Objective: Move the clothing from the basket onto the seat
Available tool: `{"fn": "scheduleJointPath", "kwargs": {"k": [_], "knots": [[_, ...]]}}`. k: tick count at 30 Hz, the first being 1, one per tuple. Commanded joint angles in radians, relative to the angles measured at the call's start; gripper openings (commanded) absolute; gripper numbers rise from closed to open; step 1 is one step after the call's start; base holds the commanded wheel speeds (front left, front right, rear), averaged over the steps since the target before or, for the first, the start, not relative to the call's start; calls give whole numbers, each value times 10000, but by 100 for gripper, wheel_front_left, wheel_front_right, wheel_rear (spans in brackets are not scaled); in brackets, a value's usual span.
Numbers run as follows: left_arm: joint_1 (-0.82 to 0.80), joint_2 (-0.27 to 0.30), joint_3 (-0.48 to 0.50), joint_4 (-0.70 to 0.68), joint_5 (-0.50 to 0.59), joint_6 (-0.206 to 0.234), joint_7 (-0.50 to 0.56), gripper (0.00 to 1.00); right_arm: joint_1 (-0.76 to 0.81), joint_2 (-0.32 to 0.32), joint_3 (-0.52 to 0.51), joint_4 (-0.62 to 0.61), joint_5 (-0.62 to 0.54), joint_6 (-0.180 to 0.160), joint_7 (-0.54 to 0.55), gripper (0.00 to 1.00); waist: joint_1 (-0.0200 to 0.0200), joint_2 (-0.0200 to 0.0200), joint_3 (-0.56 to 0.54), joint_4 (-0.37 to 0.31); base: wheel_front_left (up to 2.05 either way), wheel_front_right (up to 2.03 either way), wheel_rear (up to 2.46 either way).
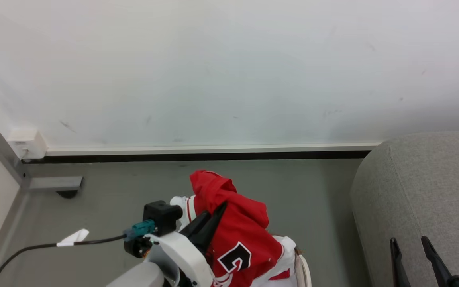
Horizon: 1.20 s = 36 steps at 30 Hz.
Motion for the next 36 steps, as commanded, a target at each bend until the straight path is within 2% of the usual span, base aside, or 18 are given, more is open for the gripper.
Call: {"fn": "scheduleJointPath", "kwargs": {"k": [1, 16, 23, 30, 36], "knots": [[95, 124, 81, -112, 53, 74, 2, 0, 175, -29, 6, -7, 18, -25, 0, 100, 3, -1, -118, 25, 0, 0, 0], [-372, 994, 514, -1297, 193, 613, 266, 0, 421, -29, 390, -43, -71, -25, 0, 100, 3, -1, -444, -76, 0, 0, 0], [-453, 1025, 463, -1678, 238, 744, 387, 0, 179, -398, 865, -251, -319, -25, 0, 100, 3, -1, -368, -36, 0, 0, 0], [-577, 903, 296, -1887, 286, 770, 561, 0, -477, -1034, 2549, -173, -199, -25, 1, 100, 3, -1, -399, 78, 0, 0, 0], [-678, 761, 159, -1995, 329, 749, 665, 0, -1708, -1543, 4628, 619, 442, -25, 2, 100, 3, -1, -412, 186, 0, 0, 0]]}}
